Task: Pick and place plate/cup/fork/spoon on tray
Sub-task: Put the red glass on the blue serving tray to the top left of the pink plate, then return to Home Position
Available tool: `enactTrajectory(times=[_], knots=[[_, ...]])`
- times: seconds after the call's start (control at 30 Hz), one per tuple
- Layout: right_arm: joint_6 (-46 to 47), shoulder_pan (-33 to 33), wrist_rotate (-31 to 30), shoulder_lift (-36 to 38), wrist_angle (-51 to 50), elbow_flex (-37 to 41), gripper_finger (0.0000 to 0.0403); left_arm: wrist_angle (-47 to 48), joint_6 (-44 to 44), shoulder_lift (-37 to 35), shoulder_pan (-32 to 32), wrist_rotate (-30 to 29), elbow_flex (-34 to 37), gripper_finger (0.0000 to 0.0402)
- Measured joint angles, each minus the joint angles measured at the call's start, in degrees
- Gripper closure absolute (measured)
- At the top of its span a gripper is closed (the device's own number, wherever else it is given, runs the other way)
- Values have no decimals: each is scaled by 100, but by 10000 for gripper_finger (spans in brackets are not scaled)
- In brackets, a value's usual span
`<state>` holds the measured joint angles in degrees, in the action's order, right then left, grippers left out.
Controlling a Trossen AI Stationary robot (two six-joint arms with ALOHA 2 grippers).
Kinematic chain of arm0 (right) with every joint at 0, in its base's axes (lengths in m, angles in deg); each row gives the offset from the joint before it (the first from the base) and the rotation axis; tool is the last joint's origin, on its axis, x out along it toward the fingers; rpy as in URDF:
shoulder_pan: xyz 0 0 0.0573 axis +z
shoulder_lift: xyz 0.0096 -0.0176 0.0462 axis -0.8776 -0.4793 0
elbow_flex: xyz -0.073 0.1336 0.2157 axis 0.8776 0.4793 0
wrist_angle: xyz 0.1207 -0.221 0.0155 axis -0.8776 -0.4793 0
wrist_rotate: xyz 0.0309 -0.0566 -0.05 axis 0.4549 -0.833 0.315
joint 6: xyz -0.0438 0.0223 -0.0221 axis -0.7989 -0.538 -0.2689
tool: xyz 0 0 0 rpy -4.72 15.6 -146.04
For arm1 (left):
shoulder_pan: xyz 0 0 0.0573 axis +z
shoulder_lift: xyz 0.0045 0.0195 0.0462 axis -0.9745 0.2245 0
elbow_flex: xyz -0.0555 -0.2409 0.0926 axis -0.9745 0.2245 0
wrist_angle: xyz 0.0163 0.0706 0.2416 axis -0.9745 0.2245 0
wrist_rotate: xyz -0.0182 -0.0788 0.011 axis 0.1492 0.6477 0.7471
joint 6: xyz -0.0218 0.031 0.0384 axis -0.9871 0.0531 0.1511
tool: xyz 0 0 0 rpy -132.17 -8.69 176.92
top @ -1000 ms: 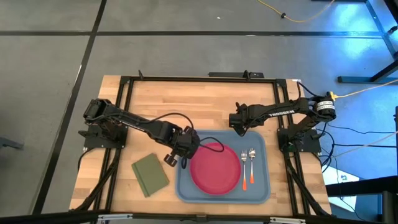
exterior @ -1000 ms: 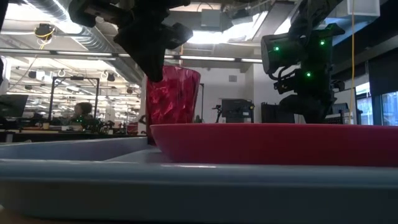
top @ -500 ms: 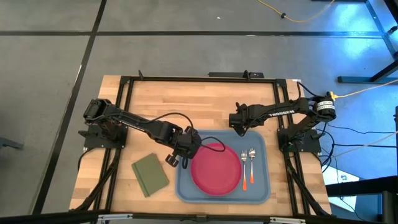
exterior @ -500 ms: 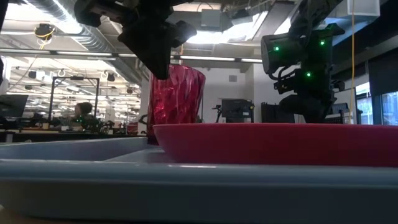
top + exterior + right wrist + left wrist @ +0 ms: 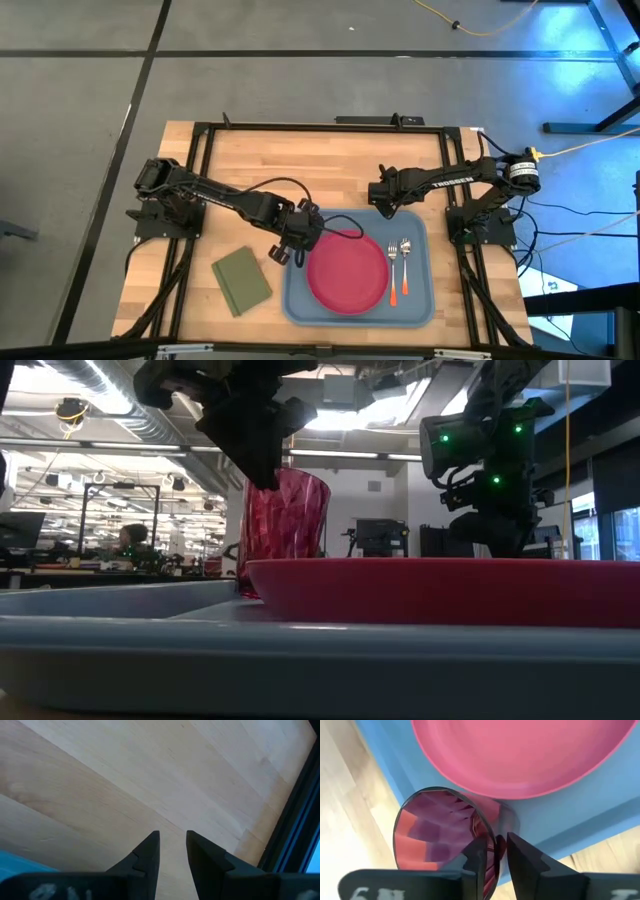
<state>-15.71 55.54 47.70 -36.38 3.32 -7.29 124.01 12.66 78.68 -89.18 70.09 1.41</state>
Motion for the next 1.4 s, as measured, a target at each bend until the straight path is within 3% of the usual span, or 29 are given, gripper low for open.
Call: enactTrajectory(times=[1.2, 1.3, 1.4], knots=[[2, 0, 13, 0, 0, 0, 302, 228, -117, 4, -227, -161, -306, 328], [2, 0, 13, 0, 0, 0, 302, 228, -108, 4, -277, -399, -306, 328], [2, 0, 15, 0, 0, 0, 302, 584, -104, 7, -353, -1045, -464, 328]])
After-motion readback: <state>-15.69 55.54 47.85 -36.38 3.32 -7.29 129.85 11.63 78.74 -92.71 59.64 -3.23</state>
